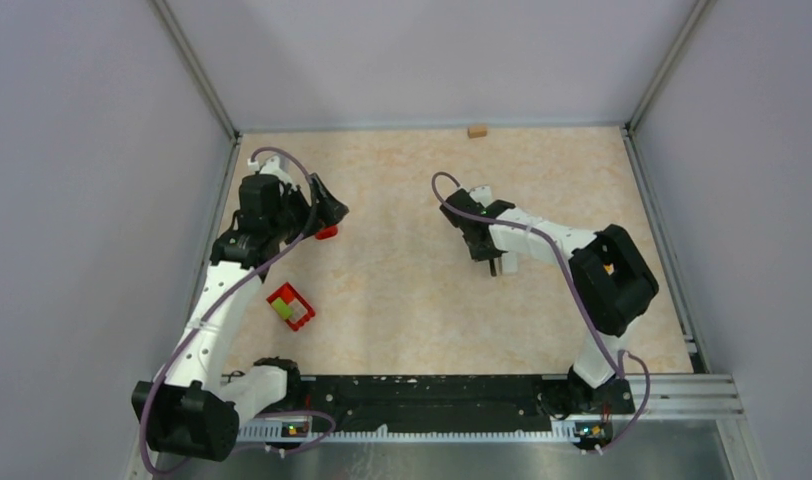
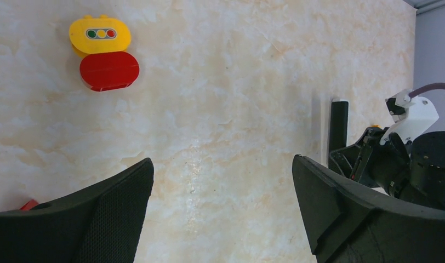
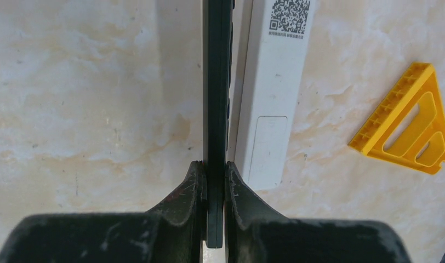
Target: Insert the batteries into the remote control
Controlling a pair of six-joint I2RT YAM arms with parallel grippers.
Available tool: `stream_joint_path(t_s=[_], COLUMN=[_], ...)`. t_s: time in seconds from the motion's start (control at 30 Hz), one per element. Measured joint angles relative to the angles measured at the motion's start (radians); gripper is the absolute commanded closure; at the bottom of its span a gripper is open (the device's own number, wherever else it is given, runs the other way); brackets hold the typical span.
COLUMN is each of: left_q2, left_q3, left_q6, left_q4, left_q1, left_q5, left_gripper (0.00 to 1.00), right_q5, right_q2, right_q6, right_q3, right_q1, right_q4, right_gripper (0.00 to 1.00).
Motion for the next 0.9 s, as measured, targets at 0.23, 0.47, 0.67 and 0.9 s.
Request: stream_joint_path(t_s=[0.23,0.47,0.67,0.9], left_q2=[0.000,-0.002,-0.021,-0.079], left_q3=[0.021,0.045,0.081,0.129], left_q6=[0.009,0.019,0.032,0.054], left_q4=[-0.014,-0.016,-0.055,-0.127], left_q1=[0.000,0.000,0.000,0.000], left_q5=[0.010,0.057,0.070,0.041], left_gripper=[0.01,0.01,0.01,0.01], right_q5=[0.063,0.031,-0.092,-0.142], right_q2=[0.089,0.135,0.021,-0.346], right_q6=[0.010,0.010,0.011,0.038], right_q3=[0.053,0.078,0.044,-0.071], right_q1=[0.010,0.013,0.013,-0.005], right_q4=[-0.014,-0.009,0.039,0.100], right_gripper=[0.74,0.47,0.42,0.31])
